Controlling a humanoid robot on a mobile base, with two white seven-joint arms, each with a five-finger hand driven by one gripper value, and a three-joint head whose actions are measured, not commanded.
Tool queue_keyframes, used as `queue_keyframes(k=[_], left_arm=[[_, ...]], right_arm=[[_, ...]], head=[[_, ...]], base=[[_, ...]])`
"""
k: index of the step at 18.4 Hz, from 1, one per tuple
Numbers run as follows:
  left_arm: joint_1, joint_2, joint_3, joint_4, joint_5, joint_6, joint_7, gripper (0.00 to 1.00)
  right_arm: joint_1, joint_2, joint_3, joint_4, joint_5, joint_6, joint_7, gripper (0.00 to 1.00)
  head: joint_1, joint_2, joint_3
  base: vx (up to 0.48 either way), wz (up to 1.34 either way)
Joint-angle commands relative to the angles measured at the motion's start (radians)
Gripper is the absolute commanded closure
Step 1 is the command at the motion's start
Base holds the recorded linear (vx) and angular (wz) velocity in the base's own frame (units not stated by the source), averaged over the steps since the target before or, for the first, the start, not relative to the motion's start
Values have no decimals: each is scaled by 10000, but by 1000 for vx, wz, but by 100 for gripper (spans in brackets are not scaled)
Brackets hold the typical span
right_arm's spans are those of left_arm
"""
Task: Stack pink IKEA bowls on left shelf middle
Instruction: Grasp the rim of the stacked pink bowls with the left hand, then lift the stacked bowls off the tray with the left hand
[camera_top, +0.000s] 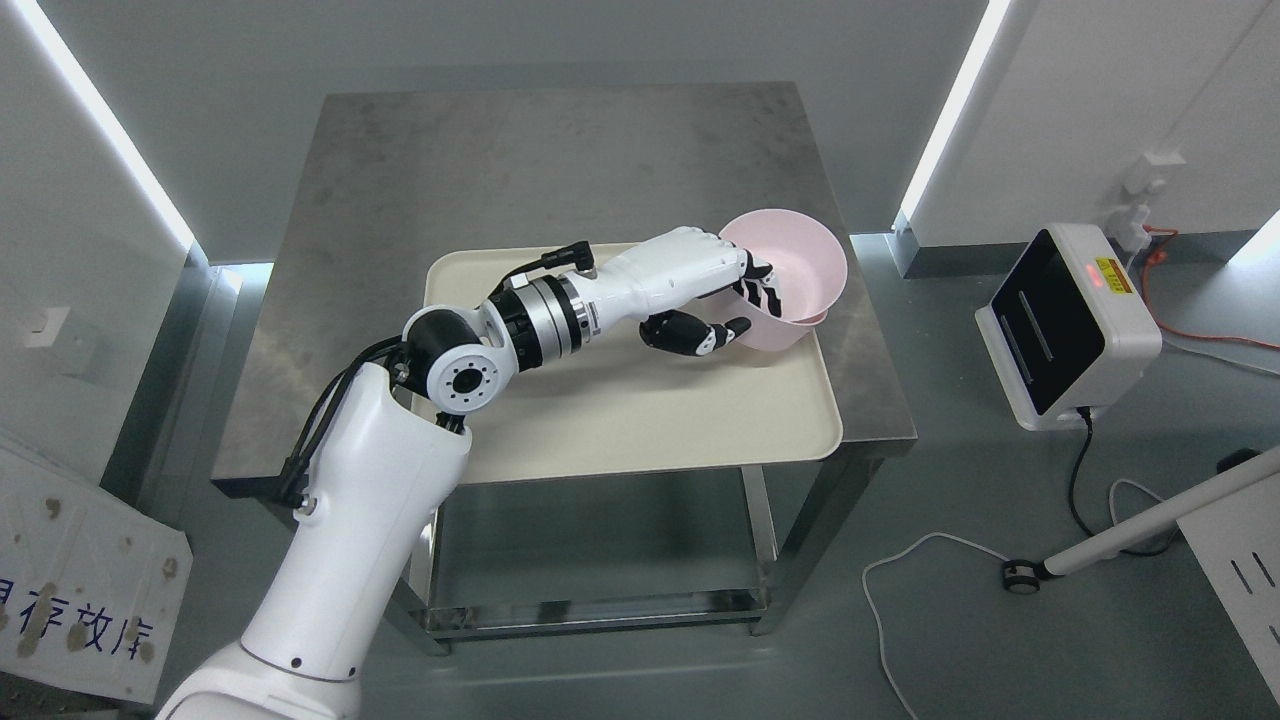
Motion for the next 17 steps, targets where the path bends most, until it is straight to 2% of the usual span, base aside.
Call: queue_keyframes(k=[1, 5, 8, 12, 17], left_arm=[[-28, 175, 1049, -23, 1254, 23, 17, 99], [890, 175, 2121, -741, 1608, -436, -90, 99], [2010, 175, 3562, -1617, 1700, -1095, -580, 98], [2319, 175, 4837, -1955, 2053, -1571, -1193, 98], [2381, 175, 5131, -2078, 2207, -2109, -1394, 98]], right_arm=[[291, -174, -108, -337, 0, -10, 3, 0], [291, -174, -108, -337, 0, -10, 3, 0], [291, -174, -107, -337, 0, -10, 3, 0], [291, -174, -123, -337, 0, -25, 3, 0], [291, -174, -108, -337, 0, -10, 3, 0]], head=[[0, 0, 0], [0, 0, 0], [0, 0, 0], [0, 0, 0], [0, 0, 0]], base=[[0, 0], [0, 0], [0, 0], [0, 0], [0, 0]])
